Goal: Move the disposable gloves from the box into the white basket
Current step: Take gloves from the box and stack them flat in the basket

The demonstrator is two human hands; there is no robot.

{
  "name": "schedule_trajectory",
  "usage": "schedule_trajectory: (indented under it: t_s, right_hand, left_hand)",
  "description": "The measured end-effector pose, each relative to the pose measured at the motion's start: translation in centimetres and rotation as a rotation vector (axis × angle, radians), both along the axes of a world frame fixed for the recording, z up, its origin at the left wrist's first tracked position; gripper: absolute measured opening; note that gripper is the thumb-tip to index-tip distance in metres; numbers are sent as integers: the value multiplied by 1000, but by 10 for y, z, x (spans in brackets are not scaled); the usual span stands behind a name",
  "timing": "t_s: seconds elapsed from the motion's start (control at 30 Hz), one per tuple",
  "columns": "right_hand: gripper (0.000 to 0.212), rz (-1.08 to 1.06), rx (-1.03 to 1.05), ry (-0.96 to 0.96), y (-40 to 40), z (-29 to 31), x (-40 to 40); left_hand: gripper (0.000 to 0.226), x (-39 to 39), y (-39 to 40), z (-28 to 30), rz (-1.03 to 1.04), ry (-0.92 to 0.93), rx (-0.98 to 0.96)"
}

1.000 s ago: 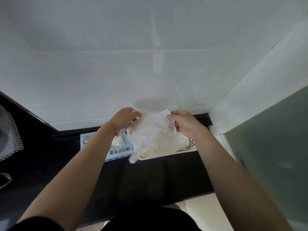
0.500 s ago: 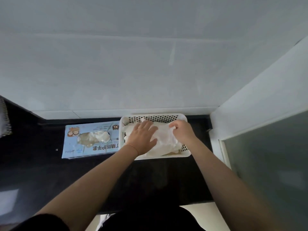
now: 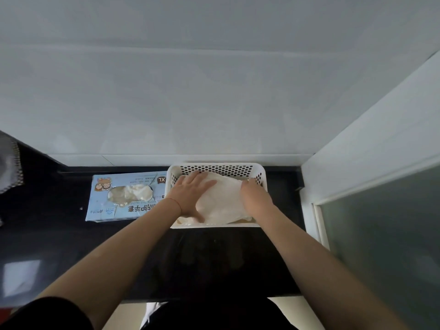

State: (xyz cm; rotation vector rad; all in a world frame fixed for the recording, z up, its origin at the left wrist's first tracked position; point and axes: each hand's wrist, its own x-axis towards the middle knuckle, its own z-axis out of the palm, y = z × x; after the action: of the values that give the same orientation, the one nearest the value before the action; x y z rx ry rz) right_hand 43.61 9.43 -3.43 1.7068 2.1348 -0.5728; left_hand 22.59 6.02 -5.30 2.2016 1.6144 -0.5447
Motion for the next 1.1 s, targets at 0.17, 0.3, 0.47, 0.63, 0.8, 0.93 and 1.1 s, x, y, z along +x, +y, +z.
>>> schedule_trajectory:
  t_s: [0.17, 0.3, 0.47, 0.63, 0.8, 0.93, 1.1]
  right_hand:
    - [40, 9, 47, -25, -3, 4, -9]
    - [35, 9, 94, 4, 1, 26, -22]
    - [25, 64, 197, 116, 3, 47, -56]
    - [11, 136, 285, 312, -14, 49, -121]
    - [16, 212, 231, 390, -35, 40, -194]
    - [13, 160, 101, 348, -47, 26, -234]
    - [21, 119, 86, 185, -54, 22, -251]
  left_hand:
    - [128, -1, 3, 2, -22, 60, -38]
    - [118, -2, 5, 7, -4, 6, -29]
    - [48, -21, -6, 31, 154, -392, 509]
    - [18, -95, -24, 40, 514, -351, 509]
    - [103, -169, -52, 37, 493, -147, 102]
    - [121, -195, -64, 27, 407, -72, -1]
    - [119, -203, -66, 21, 342, -45, 50]
